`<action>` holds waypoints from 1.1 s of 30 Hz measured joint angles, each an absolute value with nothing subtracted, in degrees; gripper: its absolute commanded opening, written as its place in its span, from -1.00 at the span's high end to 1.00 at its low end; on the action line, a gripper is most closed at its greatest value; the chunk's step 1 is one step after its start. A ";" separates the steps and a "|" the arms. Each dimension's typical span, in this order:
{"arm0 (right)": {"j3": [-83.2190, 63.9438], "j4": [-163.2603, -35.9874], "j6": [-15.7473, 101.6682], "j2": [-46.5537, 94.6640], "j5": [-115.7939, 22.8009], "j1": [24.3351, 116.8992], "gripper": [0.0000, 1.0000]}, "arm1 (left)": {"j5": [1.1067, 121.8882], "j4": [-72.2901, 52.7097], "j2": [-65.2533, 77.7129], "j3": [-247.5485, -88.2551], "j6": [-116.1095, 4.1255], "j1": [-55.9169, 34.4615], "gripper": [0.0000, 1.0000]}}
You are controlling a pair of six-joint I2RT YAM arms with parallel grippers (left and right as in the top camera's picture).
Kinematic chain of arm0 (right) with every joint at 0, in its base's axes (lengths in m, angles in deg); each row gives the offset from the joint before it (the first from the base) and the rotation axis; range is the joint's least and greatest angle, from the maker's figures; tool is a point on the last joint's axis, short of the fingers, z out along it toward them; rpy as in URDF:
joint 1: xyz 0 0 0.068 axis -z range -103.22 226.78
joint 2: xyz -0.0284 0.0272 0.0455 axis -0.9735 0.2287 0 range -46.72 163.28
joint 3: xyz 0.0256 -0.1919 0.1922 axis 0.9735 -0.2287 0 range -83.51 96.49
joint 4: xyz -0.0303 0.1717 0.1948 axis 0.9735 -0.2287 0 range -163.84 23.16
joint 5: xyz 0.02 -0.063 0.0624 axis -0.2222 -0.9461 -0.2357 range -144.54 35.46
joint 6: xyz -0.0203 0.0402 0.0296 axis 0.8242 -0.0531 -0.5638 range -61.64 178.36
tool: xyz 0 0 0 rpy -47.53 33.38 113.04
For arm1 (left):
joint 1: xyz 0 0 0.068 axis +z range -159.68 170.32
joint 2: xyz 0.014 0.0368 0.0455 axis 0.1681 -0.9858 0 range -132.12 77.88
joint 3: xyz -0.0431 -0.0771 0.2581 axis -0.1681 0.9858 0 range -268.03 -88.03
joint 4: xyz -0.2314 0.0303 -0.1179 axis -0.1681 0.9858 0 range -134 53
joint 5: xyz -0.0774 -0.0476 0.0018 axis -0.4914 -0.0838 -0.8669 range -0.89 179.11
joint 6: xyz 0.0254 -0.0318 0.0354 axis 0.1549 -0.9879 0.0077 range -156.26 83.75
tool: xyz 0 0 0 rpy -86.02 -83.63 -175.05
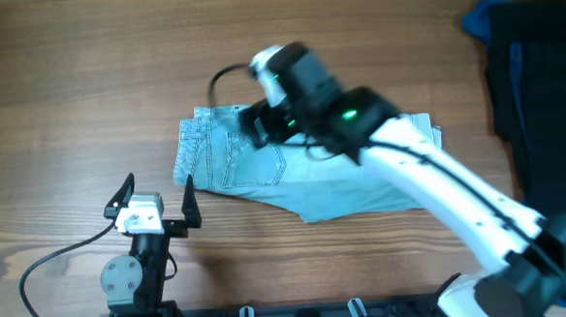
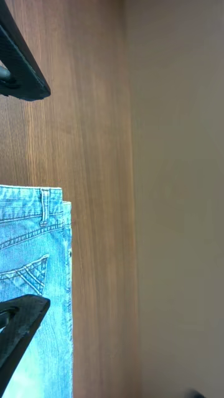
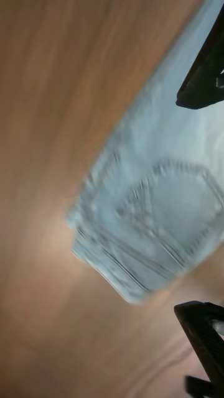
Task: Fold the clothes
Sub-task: 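Drag the jeans left to the table center and release them flat, then grasp the right end of the jeans with the right gripper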
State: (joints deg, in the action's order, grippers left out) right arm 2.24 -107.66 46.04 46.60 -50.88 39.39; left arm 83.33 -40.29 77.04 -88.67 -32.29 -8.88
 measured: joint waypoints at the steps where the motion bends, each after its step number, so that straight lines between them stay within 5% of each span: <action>1: 2.31 -108.20 45.56 45.53 -50.99 41.58 -1.00 | 83.33 -40.29 77.04 -88.67 -32.29 -8.88 -1.00; 9: 2.98 -125.51 44.01 42.84 -53.57 62.08 -0.99 | 83.31 -40.29 77.04 -88.67 -32.29 -8.88 -1.00; 23: 0.80 -127.00 43.42 49.99 -55.88 78.63 -0.99 | 83.33 -40.29 77.04 -88.67 -32.29 -8.88 -1.00; 33: -2.48 -128.57 63.59 54.67 -46.38 87.98 -0.99 | 83.33 -40.29 77.04 -88.67 -32.29 -8.88 -1.00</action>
State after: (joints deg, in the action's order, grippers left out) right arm -2.48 -128.57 63.59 54.67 -46.38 87.98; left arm 83.33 -40.29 77.04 -88.67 -32.29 -8.88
